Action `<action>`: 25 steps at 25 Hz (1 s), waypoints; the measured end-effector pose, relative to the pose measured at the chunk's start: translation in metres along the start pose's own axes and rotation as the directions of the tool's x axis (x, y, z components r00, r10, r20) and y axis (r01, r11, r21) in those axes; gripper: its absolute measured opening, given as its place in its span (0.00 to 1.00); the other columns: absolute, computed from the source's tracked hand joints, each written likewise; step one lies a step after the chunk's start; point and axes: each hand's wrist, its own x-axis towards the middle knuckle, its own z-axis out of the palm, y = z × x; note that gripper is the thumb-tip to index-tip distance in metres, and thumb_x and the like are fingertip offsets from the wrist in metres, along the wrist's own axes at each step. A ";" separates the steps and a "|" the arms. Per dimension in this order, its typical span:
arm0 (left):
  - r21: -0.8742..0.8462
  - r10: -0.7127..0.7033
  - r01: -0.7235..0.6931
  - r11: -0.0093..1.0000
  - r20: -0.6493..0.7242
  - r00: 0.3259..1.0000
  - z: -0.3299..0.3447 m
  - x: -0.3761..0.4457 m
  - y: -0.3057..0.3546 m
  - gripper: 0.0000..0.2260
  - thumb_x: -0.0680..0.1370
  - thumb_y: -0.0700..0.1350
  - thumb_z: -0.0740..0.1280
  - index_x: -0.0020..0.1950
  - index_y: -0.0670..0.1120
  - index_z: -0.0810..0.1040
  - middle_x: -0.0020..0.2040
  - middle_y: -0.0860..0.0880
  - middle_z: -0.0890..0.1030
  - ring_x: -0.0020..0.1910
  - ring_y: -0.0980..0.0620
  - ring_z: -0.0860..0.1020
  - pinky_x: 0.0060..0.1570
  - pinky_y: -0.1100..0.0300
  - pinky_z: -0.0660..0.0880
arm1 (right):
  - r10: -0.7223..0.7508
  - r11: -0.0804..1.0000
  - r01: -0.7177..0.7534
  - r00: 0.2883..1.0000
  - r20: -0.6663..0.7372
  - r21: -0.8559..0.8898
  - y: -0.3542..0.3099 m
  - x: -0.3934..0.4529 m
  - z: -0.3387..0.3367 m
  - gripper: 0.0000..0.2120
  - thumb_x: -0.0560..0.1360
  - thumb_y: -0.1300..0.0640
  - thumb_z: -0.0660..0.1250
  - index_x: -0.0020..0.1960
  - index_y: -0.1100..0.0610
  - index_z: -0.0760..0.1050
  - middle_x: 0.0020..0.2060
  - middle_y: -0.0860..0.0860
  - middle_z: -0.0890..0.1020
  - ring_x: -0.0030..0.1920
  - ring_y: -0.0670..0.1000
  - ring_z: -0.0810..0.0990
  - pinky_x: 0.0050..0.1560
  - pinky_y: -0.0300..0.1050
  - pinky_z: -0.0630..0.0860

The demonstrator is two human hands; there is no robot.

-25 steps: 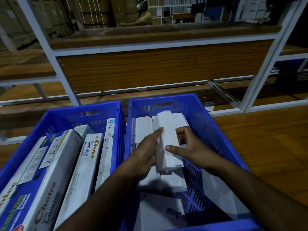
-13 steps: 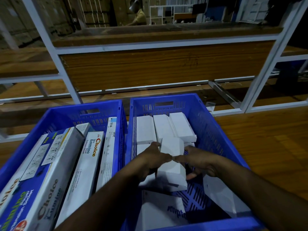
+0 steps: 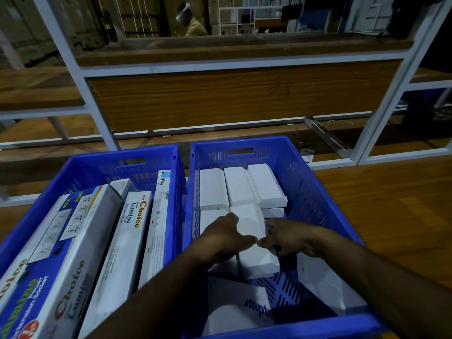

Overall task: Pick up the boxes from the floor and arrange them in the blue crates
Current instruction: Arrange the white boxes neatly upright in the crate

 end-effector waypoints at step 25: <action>-0.142 0.098 -0.117 0.983 -0.133 0.986 0.001 0.004 0.004 0.15 0.74 0.55 0.75 0.57 0.53 0.77 0.57 0.53 0.80 0.50 0.59 0.78 0.52 0.63 0.74 | 0.075 0.337 -0.129 0.991 -0.110 -0.933 -0.001 -0.086 -0.012 0.31 0.78 0.49 0.65 0.76 0.57 0.60 0.69 0.56 0.73 0.66 0.58 0.74 0.63 0.51 0.74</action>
